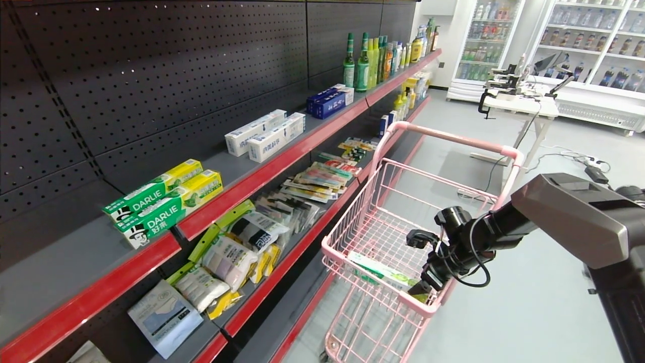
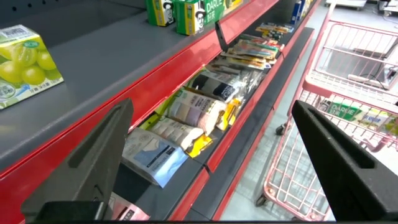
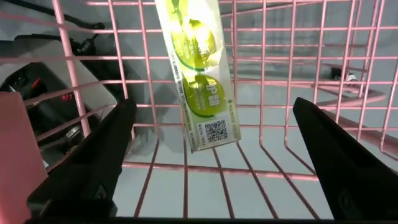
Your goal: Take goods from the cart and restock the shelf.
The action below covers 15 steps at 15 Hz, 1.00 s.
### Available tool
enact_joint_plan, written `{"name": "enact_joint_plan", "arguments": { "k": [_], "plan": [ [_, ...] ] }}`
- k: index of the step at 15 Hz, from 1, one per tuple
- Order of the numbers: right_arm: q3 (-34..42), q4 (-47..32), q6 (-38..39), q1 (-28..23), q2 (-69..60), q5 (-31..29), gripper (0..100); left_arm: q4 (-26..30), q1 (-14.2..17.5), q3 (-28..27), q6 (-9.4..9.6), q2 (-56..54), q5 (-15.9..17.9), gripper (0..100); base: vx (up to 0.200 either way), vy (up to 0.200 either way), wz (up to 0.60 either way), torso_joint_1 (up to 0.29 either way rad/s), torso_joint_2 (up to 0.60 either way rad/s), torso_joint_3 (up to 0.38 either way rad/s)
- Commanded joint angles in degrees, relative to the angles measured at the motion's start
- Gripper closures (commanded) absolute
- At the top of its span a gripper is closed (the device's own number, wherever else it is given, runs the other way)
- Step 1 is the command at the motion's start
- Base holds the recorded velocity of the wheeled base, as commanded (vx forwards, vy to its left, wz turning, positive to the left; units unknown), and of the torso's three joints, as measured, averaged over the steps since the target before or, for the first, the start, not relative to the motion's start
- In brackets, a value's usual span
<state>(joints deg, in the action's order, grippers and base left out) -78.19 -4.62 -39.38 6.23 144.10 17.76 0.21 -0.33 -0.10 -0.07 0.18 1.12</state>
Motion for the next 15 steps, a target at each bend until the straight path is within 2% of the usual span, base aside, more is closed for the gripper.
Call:
{"name": "enact_joint_plan", "arguments": {
  "k": [1,9,12,15],
  "plan": [
    [0.1,0.0,0.0,0.4,-0.3,0.0,0,-0.1,0.0,0.0,-0.01,0.1,0.0,0,0.000,0.000,0.00,-0.032,0.10,0.051],
    [8.8,-0.2,0.0,1.5,-3.4,0.2,0,0.0,0.0,0.0,-0.01,0.1,0.0,0,0.000,0.000,0.00,-0.002,0.01,0.003],
    [8.5,0.0,0.0,1.4,-3.7,0.2,0,-0.1,0.0,0.0,-0.01,0.1,0.0,0,0.000,0.000,0.00,0.000,0.00,0.000],
    [3.6,-0.2,0.2,-0.3,-2.2,0.1,0,0.0,0.0,0.0,-0.01,0.1,0.0,0,0.000,0.000,0.00,0.000,0.00,0.000]
  ]
}}
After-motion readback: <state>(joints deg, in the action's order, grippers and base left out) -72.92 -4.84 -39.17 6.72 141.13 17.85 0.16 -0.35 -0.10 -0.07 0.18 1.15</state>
